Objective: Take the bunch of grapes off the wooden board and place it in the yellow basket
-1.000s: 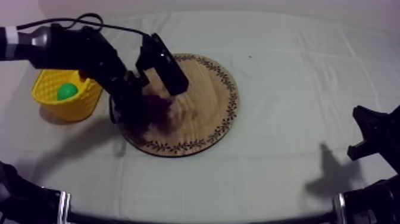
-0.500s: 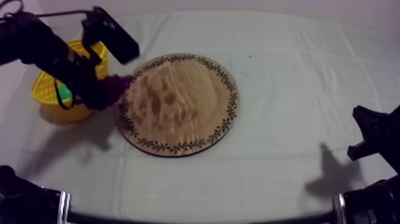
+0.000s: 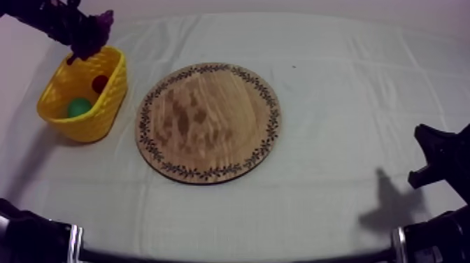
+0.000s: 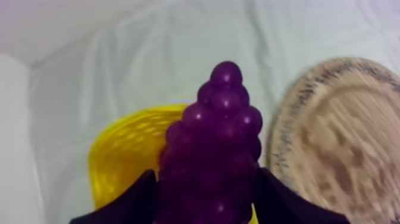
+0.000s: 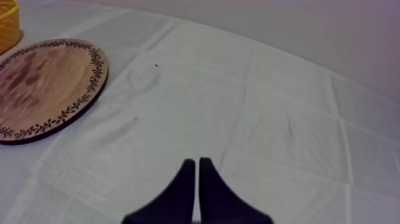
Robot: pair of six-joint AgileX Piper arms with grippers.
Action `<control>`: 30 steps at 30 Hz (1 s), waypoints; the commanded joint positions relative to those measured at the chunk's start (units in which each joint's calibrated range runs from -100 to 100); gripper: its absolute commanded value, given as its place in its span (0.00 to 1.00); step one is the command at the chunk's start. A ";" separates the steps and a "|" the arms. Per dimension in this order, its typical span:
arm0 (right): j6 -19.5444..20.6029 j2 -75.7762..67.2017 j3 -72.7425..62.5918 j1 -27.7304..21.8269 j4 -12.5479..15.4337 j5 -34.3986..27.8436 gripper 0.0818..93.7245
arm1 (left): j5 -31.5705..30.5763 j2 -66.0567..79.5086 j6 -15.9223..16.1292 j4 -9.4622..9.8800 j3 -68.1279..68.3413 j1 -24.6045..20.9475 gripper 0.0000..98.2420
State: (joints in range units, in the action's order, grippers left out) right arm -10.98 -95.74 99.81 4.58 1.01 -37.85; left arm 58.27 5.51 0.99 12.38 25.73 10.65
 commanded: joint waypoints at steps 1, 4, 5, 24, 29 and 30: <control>0.02 -0.01 -0.03 0.02 -0.01 0.03 0.00 | -0.70 -1.73 0.34 0.20 0.23 -1.97 0.41; 0.02 -0.01 -0.03 0.02 -0.01 0.03 0.00 | -1.11 -3.80 0.11 0.67 0.51 -2.91 0.41; 0.02 -0.01 -0.03 0.02 -0.01 0.03 0.00 | -1.18 -4.40 0.05 0.77 0.61 -3.16 0.41; 0.01 -0.01 -0.03 0.02 -0.01 0.03 0.00 | -1.12 -3.11 0.76 1.80 8.27 -4.95 0.84; 0.01 -0.01 -0.03 0.02 -0.01 0.03 0.00 | -1.18 1.49 -0.13 1.58 9.52 -5.17 0.95; 0.01 -0.01 -0.03 0.02 -0.01 0.03 0.00 | -1.37 2.53 -0.39 1.37 9.66 -5.30 0.96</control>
State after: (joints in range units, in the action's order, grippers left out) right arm -10.98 -95.74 99.81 4.58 1.01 -37.85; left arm 57.05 6.53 0.93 13.86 35.30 5.41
